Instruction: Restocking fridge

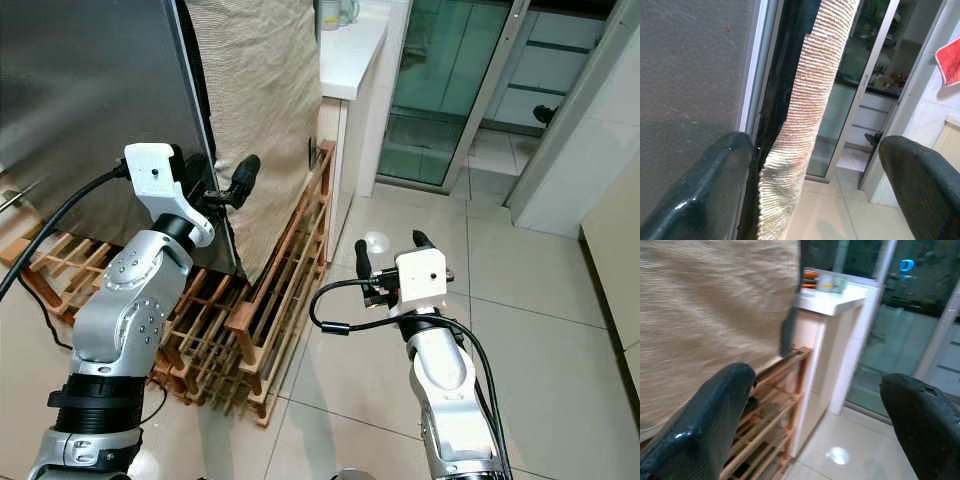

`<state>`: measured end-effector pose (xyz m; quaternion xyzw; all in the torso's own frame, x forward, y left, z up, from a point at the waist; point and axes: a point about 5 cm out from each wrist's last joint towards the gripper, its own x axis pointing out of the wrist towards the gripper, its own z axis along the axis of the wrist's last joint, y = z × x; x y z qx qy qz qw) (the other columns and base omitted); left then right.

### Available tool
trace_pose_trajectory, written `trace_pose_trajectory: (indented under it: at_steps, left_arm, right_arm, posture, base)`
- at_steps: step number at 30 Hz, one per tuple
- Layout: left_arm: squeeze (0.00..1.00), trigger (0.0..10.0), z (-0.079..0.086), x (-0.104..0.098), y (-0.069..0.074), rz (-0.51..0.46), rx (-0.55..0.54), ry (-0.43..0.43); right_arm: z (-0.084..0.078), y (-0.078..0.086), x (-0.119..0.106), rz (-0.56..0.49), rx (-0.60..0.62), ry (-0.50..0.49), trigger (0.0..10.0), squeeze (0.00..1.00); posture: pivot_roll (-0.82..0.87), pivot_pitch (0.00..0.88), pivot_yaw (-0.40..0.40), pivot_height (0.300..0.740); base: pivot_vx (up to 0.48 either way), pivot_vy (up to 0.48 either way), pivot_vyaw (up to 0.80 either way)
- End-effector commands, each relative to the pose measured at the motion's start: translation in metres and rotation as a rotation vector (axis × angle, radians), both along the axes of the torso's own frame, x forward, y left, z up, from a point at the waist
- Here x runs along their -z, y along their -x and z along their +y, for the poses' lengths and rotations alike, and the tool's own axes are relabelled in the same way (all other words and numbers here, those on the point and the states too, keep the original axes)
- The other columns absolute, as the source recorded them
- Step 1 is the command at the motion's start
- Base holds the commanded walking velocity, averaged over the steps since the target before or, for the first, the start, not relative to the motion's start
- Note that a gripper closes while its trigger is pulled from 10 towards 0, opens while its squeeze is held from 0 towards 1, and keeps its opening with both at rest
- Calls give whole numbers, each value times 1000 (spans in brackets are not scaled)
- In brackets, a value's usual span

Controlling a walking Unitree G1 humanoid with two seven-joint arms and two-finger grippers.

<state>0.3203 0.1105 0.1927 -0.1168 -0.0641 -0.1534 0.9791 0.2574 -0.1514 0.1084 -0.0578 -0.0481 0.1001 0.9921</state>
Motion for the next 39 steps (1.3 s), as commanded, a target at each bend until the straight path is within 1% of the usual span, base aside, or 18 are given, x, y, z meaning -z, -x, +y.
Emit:
trace_pose_trajectory:
  at_steps: [1, 12, 15, 17, 18, 19, 20, 21, 22, 23, 24, 26, 29, 30, 31, 32, 35, 39]
  left_arm:
    - [0, 10000, -7, -1, -3, 8, 16, -4]
    - [0, 10000, -15, -9, -12, -3, 29, 10]
    - [0, 10000, -21, -9, -15, 15, 30, 35]
    - [0, 10000, -33, -12, -17, -2, 73, 45]
    - [0, 10000, -48, -15, -18, -28, 153, 28]
    - [0, 10000, -48, -15, -18, -28, 153, 28]
    - [0, 10000, -68, -18, -19, -41, 263, 29]
    - [0, 10000, -68, -18, -19, -41, 263, 29]
    - [0, 10000, -78, -21, -19, -48, 325, 45]
    - [0, 10000, -97, -25, -16, -61, 451, 75]
    - [0, 10000, -97, -25, -16, -61, 451, 75]
    - [0, 10000, -115, -27, -13, -55, 571, 136]
    - [0, 10000, -133, -27, -10, -28, 672, 212]
    - [0, 10000, -133, -27, -10, -28, 672, 212]
    - [0, 10000, -150, -29, -7, -10, 746, 273]
    - [0, 10000, -150, -29, -7, -10, 746, 273]
    - [0, 10000, -191, -48, 15, -38, 968, 361]
    - [0, 10000, -198, -53, 26, -70, 1058, 367]
  right_arm:
    - [7, 3, -5, -19, -52, -13, 10000, 0]
    - [10, 3, -5, -9, -89, -5, 10000, 0]
    - [11, 4, -5, -7, -100, -5, 10000, 0]
    - [12, 3, -5, -5, -113, -4, 10000, 0]
    - [13, 3, -5, 0, -123, -6, 10000, 0]
    - [13, 3, -5, 0, -123, -6, 10000, 0]
    - [14, 3, -4, 9, -133, -8, 10000, 0]
    - [14, 3, -4, 9, -133, -8, 10000, 0]
    - [14, 3, -4, 11, -137, -7, 10000, 0]
    - [14, 2, -4, 14, -141, -7, 10000, 0]
    - [14, 2, -4, 14, -141, -7, 10000, 0]
    - [13, 2, -5, 13, -142, -5, 10000, 0]
    - [11, 3, -6, 6, -138, 10, 10000, 0]
    - [11, 3, -6, 6, -138, 10, 10000, 0]
    - [6, 3, -6, 6, -122, 13, 10000, 0]
    - [6, 3, -6, 6, -122, 13, 10000, 0]
    - [6, 5, -8, 5, -124, 16, 10000, 0]
    - [7, 6, -10, -9, -113, 29, 10000, 0]
  posture:
    - [-185, 0, 15, 740]
    - [-190, 0, 20, 740]
    - [-189, 0, 19, 740]
    - [-189, 0, 20, 740]
    - [-187, 0, 17, 740]
    - [-187, 0, 17, 740]
    - [-187, 0, 15, 740]
    - [-187, 0, 15, 740]
    - [-191, 0, 14, 740]
    - [-194, 0, 15, 740]
    - [-194, 0, 15, 740]
    - [-207, 0, 22, 740]
    - [-224, 0, 40, 740]
    - [-224, 0, 40, 740]
    - [-237, 0, 47, 740]
    - [-237, 0, 47, 740]
    - [-270, 0, 63, 740]
    - [-275, 0, 67, 740]
  base:
    - [0, 0, 0]
    - [0, 0, 0]
    - [0, 0, 0]
    - [0, 0, 0]
    - [0, 0, 0]
    - [0, 0, 0]
    - [0, 0, 0]
    - [0, 0, 0]
    - [0, 0, 0]
    - [0, 0, 0]
    - [0, 0, 0]
    - [0, 0, 0]
    - [0, 0, 0]
    - [0, 0, 0]
    - [0, 0, 0]
    - [0, 0, 0]
    - [0, 0, 0]
    - [0, 0, 0]
